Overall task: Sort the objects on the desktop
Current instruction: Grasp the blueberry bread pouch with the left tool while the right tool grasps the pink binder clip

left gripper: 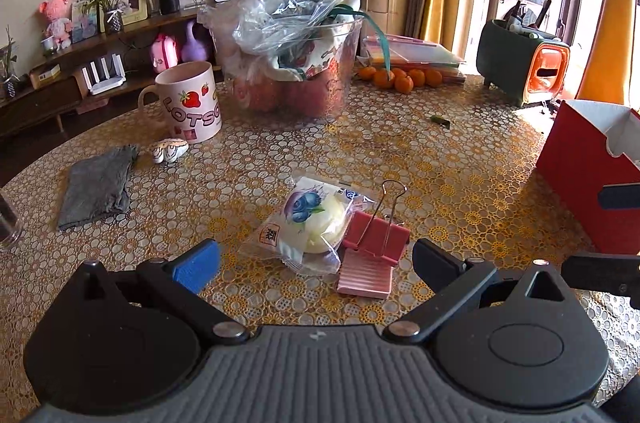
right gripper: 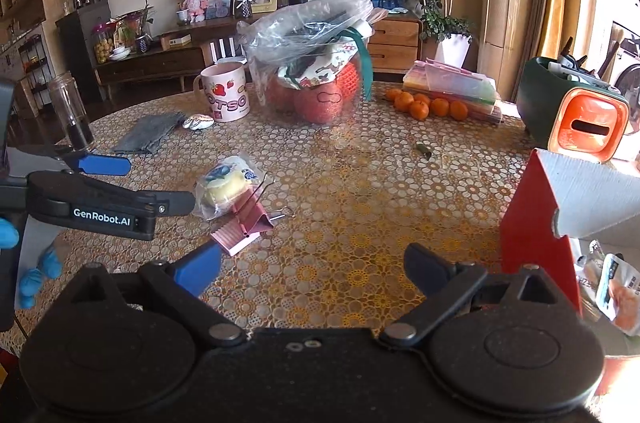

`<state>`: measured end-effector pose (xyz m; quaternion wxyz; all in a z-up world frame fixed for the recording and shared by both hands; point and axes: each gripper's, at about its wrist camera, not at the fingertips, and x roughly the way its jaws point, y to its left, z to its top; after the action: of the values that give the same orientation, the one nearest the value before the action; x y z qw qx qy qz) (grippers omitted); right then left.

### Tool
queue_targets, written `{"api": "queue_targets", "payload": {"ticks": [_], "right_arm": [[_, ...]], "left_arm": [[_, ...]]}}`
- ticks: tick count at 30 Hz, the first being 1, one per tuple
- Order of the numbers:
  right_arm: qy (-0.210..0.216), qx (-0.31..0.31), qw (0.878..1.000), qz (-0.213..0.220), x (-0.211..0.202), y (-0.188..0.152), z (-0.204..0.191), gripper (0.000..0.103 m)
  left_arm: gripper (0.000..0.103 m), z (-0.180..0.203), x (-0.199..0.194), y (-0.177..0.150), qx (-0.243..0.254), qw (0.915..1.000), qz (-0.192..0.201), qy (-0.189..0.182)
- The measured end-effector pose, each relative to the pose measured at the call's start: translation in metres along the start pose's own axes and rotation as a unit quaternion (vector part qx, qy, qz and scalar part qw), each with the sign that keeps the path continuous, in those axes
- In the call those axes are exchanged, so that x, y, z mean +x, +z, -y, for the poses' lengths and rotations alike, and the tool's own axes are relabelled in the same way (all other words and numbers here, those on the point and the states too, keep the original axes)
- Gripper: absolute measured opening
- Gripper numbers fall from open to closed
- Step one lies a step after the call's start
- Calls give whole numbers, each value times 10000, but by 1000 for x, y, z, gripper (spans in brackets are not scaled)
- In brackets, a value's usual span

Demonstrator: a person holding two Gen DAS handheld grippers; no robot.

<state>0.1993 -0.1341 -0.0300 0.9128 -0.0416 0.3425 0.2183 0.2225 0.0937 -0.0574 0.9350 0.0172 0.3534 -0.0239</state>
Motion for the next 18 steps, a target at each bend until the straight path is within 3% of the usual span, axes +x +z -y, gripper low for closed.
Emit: {"api": "queue_targets", "payload": {"ticks": [9,18], "right_arm": [[174,-223,9996,6,42,3,-21,95],[370,-523,9977,-238,81,3,-35,88]], "left_arm": [[103,-17,37,3,-8,9998,-162,67],[103,-18,70,8,348,9991,-238,18]]}}
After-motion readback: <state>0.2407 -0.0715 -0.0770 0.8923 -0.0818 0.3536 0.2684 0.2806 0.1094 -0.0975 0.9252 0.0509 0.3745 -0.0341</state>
